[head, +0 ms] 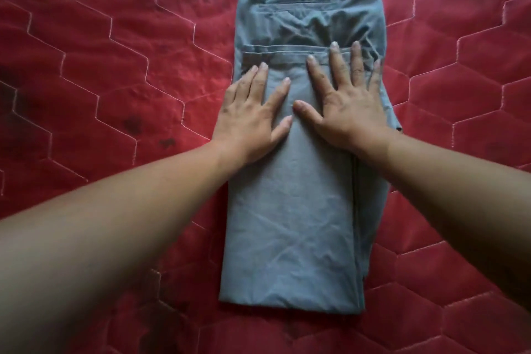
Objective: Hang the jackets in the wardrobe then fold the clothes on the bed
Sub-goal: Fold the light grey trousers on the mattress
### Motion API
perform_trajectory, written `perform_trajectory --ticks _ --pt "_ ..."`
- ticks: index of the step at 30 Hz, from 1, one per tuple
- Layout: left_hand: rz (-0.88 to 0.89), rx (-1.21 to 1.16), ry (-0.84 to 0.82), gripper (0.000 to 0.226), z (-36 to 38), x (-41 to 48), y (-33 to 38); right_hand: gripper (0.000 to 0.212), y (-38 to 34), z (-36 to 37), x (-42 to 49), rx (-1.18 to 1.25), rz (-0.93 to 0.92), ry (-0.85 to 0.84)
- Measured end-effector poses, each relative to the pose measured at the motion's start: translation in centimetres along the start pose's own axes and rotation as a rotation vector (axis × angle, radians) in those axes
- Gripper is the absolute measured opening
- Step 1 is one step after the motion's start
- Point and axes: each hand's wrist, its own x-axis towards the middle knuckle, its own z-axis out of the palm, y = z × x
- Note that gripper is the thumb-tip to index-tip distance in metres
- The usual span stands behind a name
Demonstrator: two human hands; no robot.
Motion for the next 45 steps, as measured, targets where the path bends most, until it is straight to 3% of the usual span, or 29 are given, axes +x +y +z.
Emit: perform_trajectory --ticks 4,6,10,14,22,27,30,35,38,42,45 --pt "-0.022 -0.011 0.121 0.046 -2.6 4.5 -0.7 0.073 1.2 -2.9 2.2 -0.058 -0.034 0.111" --pt "-0.035 -0.010 0.109 0.056 -3.3 7.9 -1.5 0.078 2.2 -4.1 5.6 -0.045 -0.056 0.132" --pt "-0.014 -0.065 -0.017 0.075 -2.0 12.4 -3.1 0.095 4.2 -3.4 11.1 -0.033 -0.029 0.017" --pt "-0.019 -0.134 -0.010 0.077 -0.5 13.0 -3.9 0.099 4.7 -1.8 12.0 0.022 -0.018 -0.001" --pt "-0.018 -0.145 -0.228 0.077 -2.7 13.1 -4.2 0.096 4.4 -3.8 10.7 0.051 -0.013 -0.168" --pt "-0.055 -0.225 -0.224 0.072 -2.6 11.9 -4.0 0.090 4.4 -3.4 9.8 0.119 0.015 -0.182" --pt "-0.075 -0.338 -0.154 0.072 -2.7 8.7 -3.7 0.084 3.9 -3.1 6.6 0.180 0.033 -0.089" --pt "0.044 -0.248 -0.045 0.057 -4.8 5.3 -4.8 0.058 3.8 -4.5 2.0 0.003 -0.197 0.103" --pt "0.028 -0.340 -0.141 0.041 -7.0 7.0 -5.6 0.045 3.6 -6.8 3.7 0.013 -0.146 0.001" --pt "-0.004 -0.389 -0.266 0.031 -7.9 8.0 -5.6 0.053 3.2 -7.7 5.8 0.036 -0.114 -0.188" --pt "-0.002 -0.390 -0.312 0.032 -8.2 7.8 -6.0 0.033 3.3 -7.5 6.4 0.070 -0.104 -0.297"
